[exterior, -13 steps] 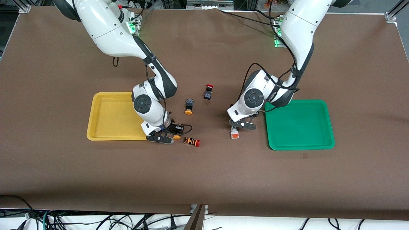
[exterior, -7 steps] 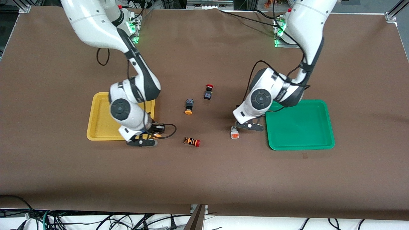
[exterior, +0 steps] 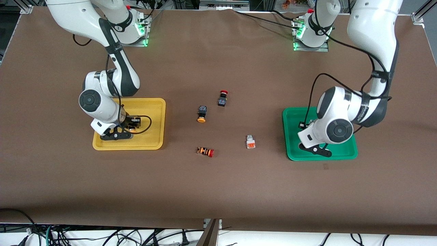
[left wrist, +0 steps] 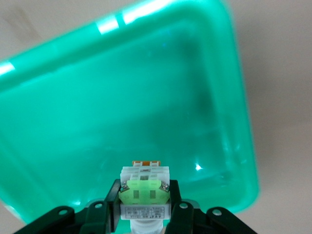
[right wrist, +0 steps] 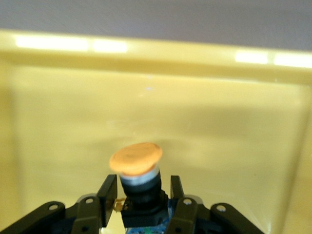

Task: Place green and yellow buttons in trays
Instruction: 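Place the yellow button in the yellow tray while the left gripper places the green switch, then grasp another yellow button with the right gripper while the left gripper grasps the orange switch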

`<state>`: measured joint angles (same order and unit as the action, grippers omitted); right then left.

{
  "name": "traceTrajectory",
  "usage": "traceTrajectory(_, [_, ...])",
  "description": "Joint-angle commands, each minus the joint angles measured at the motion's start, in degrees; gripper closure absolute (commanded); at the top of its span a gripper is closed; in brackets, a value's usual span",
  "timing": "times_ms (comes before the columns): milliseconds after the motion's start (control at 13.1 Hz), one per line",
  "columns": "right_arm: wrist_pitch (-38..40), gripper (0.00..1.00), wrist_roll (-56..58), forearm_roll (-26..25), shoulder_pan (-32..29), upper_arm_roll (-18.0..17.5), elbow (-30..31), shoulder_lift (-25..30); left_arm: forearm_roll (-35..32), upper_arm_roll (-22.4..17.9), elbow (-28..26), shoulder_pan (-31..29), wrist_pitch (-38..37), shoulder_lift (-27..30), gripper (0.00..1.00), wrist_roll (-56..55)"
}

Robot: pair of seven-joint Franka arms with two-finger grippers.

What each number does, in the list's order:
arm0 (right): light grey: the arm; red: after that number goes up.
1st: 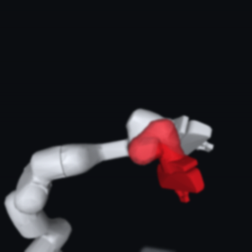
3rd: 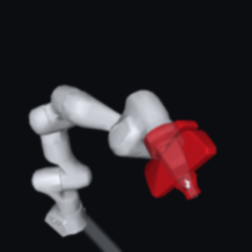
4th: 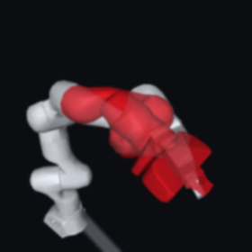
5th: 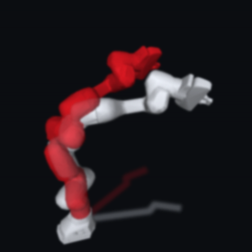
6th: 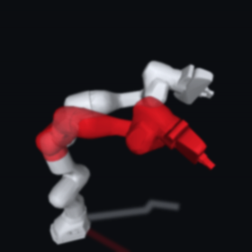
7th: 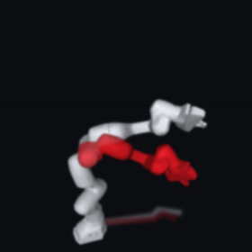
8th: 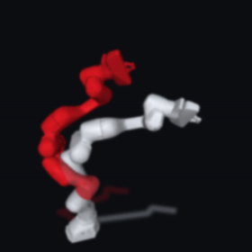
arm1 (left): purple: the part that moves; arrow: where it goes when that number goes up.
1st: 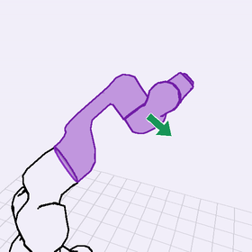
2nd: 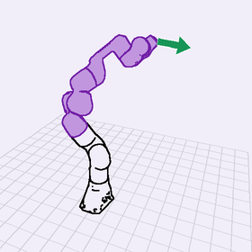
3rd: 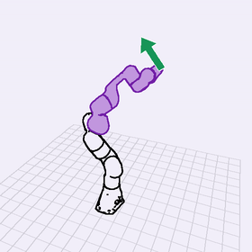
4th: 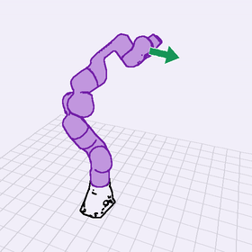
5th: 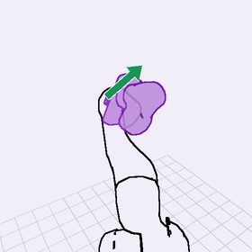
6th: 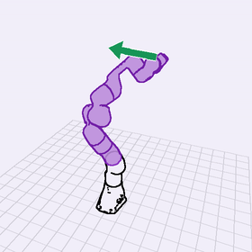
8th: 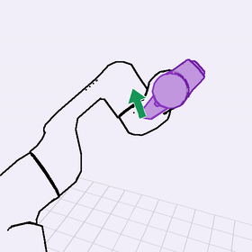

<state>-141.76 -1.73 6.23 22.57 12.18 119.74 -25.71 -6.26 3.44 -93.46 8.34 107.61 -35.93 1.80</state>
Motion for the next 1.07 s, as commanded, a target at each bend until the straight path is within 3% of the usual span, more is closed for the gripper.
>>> traceTrajectory(0, [-2.12,0.32,1.04,0.98,-0.42,0.13,3.05,2.24,-0.95,0.69,-4.17,0.27,4.79,-0.37,0.44,0.66])
traceTrajectory(76, [-1.51,0.25,-0.8,2.81,0.02,-0.83,2.17,2.59,-0.86,0.69,-3.66,0.36,4.54,0.33,0.0,0.4])
traceTrajectory(229, [2.69,0.16,-8.69,4.5,0.2,-5.21,-1.77,2.59,-0.42,1.21,-0.34,0.53,3.93,2.61,0.0,0.04])
traceTrajectory(533, [4.03,0.12,-28.1,4.67,1.94,-13.66,-9.94,-0.56,4.04,3.77,11.88,2.81,1.29,1.67,0.0,-6.41])
traceTrajectory(762, [2.81,0.09,-41.13,4.76,8.43,-14.73,-15.58,-5.92,8.45,3.86,19.96,7.19,2.78,-4.83,0.0,-15.85])
traceTrajectory(990, [-5.69,0.06,-46.86,4.67,13.98,-14.64,-17.26,-11.11,7.58,3.68,19.9,12.04,12.67,-9.58,0.0,-20.25])
